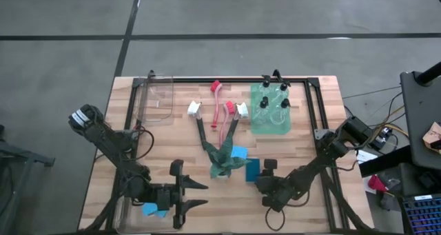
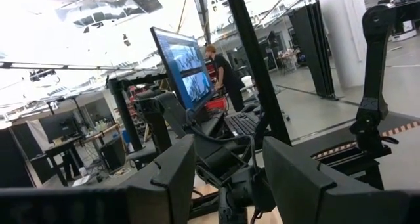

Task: Pick & Place Kitchen Sink Supplies
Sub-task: Put the blue sponge into the bottom transparent bin

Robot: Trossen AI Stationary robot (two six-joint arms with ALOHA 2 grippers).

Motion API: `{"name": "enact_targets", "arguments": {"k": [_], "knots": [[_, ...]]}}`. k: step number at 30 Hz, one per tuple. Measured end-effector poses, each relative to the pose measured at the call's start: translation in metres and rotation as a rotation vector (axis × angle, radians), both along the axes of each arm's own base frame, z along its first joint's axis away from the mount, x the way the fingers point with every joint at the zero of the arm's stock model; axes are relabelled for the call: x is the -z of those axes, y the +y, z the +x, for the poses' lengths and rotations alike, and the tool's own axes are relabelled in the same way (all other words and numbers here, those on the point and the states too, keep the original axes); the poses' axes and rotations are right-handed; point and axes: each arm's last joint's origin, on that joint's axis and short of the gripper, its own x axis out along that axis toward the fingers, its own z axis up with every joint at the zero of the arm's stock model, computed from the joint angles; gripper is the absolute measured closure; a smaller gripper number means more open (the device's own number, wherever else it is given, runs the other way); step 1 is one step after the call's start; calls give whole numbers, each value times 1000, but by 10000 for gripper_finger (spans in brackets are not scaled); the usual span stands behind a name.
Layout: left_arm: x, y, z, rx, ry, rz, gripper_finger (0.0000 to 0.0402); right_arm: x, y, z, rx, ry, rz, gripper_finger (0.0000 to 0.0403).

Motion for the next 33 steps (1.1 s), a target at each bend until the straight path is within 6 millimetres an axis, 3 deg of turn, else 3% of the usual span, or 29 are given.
{"name": "enact_targets", "arguments": {"k": [10,17,20,26,33], "knots": [[1,3,3,-11,1,-8,227,7,-2,-1,12,11,-6,285],[2,6,5,-14,6,-41,227,27,2,4,46,48,-9,344],[3,6,5,-13,7,-41,227,27,6,6,45,50,-10,374],[3,6,5,-13,9,-40,227,3,10,10,31,70,14,390],[8,5,6,-15,42,4,227,-41,19,15,-28,47,145,392]]}}
